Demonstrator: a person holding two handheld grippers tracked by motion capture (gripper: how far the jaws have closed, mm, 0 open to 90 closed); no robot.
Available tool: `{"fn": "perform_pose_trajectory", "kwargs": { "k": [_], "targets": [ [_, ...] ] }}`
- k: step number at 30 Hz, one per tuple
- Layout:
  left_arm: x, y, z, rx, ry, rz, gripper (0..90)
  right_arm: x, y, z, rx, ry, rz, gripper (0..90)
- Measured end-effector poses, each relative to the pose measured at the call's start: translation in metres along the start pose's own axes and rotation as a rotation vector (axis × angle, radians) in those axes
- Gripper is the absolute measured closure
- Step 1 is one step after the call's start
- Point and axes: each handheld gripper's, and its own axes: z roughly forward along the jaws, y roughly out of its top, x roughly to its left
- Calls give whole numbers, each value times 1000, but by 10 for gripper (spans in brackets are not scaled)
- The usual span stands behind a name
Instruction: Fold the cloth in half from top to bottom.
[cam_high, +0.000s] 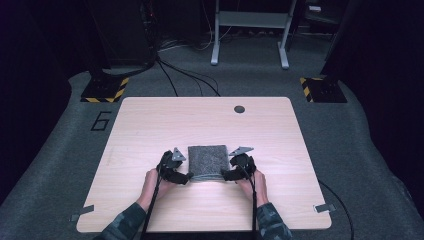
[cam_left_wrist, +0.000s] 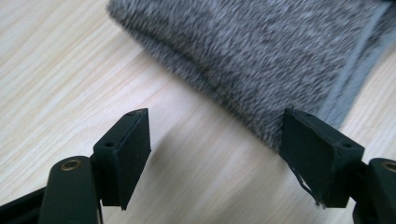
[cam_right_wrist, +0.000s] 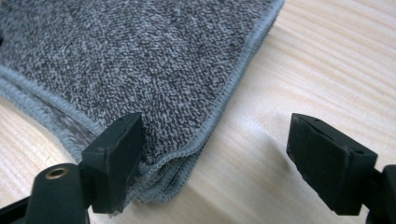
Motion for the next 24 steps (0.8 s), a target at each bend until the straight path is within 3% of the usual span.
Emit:
{"fn": "perform_pose_trajectory", "kwargs": {
  "k": [3,8,9,17,22,24],
  "targets": [
    [7,-4,-1,-4,-22,-33,240,6,-4,-2,-6,-12,10,190],
    [9,-5,0,-14,-16,-40,238,11,-9,-3,-34,-27,3,189],
    [9,-5,0,-14,-16,-39,237,11,-9,-3,-29,-23,18,187],
    [9,-6,-2,-26,-22,-61,216,8,-8,-2,-32,-15,1,154],
    [11,-7,-14,-73,-6,-97,148,5,-7,-16,-102,3,-29,116],
    [13,-9,-22,-93,-6,-107,143,4,-7,-24,-127,-8,-12,119]
  ]
}}
